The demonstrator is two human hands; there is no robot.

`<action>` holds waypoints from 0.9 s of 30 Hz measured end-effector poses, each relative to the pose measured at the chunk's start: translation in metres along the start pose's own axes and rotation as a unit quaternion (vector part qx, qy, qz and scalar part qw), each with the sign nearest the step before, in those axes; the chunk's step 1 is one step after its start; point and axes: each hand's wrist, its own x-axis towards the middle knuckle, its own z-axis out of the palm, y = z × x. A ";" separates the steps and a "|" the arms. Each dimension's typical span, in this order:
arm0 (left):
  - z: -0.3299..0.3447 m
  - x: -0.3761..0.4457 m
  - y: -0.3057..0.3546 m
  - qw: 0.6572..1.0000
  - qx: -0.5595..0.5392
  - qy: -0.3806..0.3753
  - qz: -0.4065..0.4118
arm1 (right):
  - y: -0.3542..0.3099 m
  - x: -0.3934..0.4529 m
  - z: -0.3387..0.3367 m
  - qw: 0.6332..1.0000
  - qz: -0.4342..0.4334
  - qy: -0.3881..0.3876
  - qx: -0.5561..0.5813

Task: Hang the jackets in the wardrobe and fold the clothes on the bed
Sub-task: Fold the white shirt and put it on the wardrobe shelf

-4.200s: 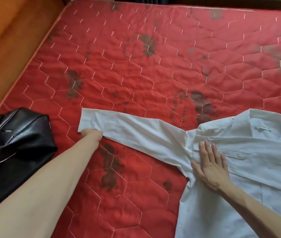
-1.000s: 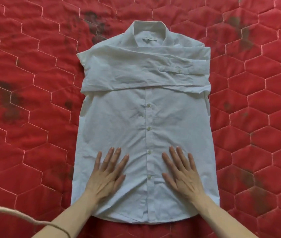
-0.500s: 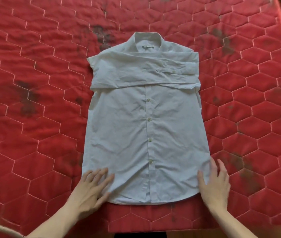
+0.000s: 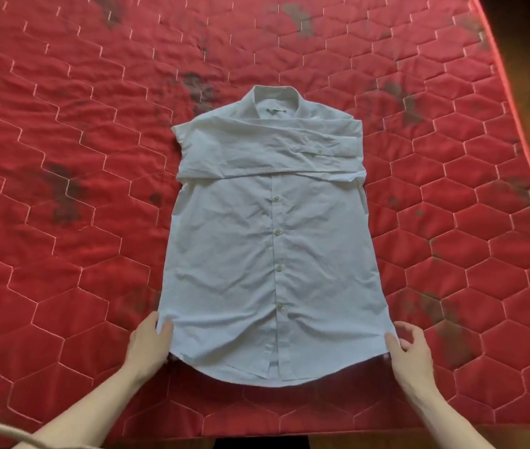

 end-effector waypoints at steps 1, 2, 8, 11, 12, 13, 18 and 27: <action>-0.008 0.004 0.007 1.000 -0.015 -0.021 0.001 | -0.006 0.003 -0.005 1.000 0.008 -0.020 0.018; -0.017 0.011 0.016 0.999 -0.021 -0.036 0.000 | -0.013 0.008 -0.009 0.999 0.012 -0.043 0.031; -0.065 0.046 0.077 0.992 -0.102 -0.048 -0.057 | -0.073 0.062 -0.029 0.984 0.058 -0.127 0.115; -0.079 0.068 0.104 0.987 -0.142 -0.060 -0.040 | -0.114 0.086 -0.032 0.969 0.052 -0.181 0.157; -0.081 0.075 0.112 0.982 -0.169 -0.068 -0.043 | -0.128 0.095 -0.032 0.969 0.040 -0.188 0.155; -0.082 0.081 0.121 0.977 -0.195 -0.068 -0.048 | -0.139 0.106 -0.030 0.973 0.020 -0.188 0.133; -0.086 0.120 0.161 0.934 -0.337 -0.039 -0.109 | -0.184 0.166 -0.015 0.982 -0.135 -0.131 0.010; -0.063 0.163 0.191 0.958 -0.282 0.022 -0.049 | -0.212 0.232 0.030 0.985 -0.124 -0.116 -0.029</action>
